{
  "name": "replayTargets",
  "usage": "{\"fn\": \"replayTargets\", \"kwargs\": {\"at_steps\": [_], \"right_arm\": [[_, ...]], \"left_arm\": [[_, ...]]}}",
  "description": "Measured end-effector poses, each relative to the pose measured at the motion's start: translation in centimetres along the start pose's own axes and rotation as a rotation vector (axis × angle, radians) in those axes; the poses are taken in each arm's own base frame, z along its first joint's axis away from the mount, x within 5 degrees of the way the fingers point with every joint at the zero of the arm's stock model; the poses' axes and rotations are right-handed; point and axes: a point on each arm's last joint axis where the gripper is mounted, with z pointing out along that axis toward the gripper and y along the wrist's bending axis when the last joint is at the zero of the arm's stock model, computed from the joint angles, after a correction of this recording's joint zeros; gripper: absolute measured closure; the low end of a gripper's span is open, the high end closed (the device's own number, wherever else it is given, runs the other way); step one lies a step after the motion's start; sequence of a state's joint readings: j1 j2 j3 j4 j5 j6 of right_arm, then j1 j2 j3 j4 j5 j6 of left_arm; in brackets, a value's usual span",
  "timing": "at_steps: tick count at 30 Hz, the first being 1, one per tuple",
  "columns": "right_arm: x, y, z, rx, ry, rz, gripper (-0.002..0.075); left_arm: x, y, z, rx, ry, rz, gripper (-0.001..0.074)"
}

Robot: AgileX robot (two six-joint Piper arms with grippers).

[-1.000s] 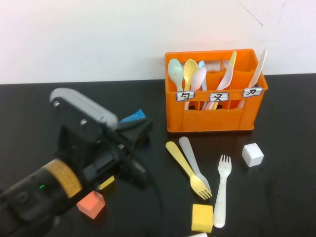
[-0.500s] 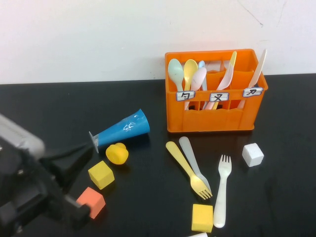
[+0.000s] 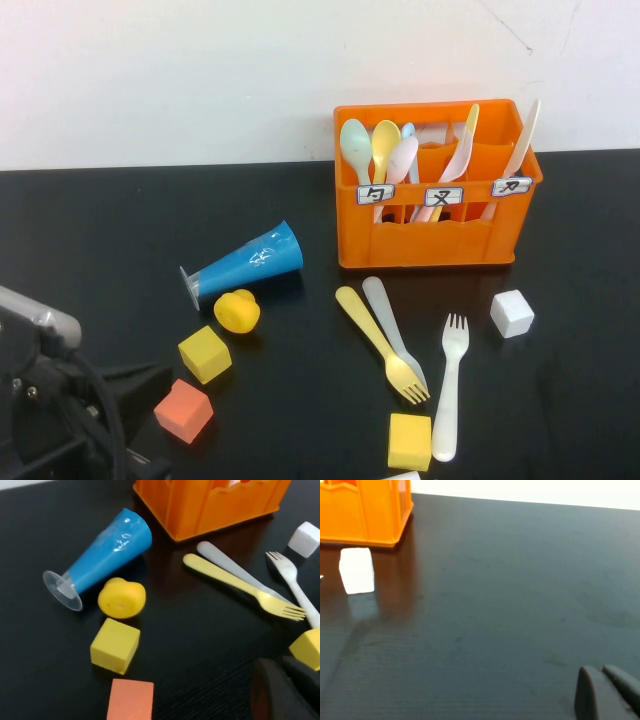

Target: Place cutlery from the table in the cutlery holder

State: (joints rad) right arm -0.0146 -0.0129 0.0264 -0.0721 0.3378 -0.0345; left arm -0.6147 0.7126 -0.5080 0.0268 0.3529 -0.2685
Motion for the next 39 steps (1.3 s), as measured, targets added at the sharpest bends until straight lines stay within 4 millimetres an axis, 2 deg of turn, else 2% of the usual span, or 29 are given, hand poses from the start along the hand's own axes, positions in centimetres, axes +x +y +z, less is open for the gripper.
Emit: {"fn": "replayTargets", "kwargs": {"at_steps": [5,8,11,14,20,26,32,34,39], "right_arm": [[0.0,0.0,0.0,0.0,0.0,0.0,0.0729],[0.0,0.0,0.0,0.0,0.0,0.0,0.0729],[0.0,0.0,0.0,0.0,0.0,0.0,0.0729],[0.0,0.0,0.0,0.0,0.0,0.0,0.0729],[0.0,0.0,0.0,0.0,0.0,0.0,0.0729],[0.0,0.0,0.0,0.0,0.002,0.0,0.0729],[0.0,0.0,0.0,0.0,0.002,0.0,0.0729],[0.0,0.0,0.0,0.0,0.002,0.0,0.0729],[0.0,0.0,0.0,0.0,0.002,0.0,0.0729]], "left_arm": [[0.2,0.1,-0.1,-0.013,0.017,0.02,0.0735],[0.6,0.6,-0.8,-0.054,0.05,0.075,0.0735],[1.2,1.0,-2.4,-0.091,0.072,0.074,0.0735],[1.9,1.6,-4.3,-0.122,0.017,0.053,0.0735],[5.6,3.6,-5.7,-0.242,-0.121,-0.102,0.0735],[9.9,4.6,-5.1,-0.347,-0.303,-0.082,0.0735],[13.0,5.6,-3.4,-0.434,-0.289,-0.113,0.0735],[13.6,5.7,-3.1,-0.435,-0.259,-0.125,0.0735],[13.5,5.7,-3.1,-0.433,-0.275,-0.125,0.0735]]}}
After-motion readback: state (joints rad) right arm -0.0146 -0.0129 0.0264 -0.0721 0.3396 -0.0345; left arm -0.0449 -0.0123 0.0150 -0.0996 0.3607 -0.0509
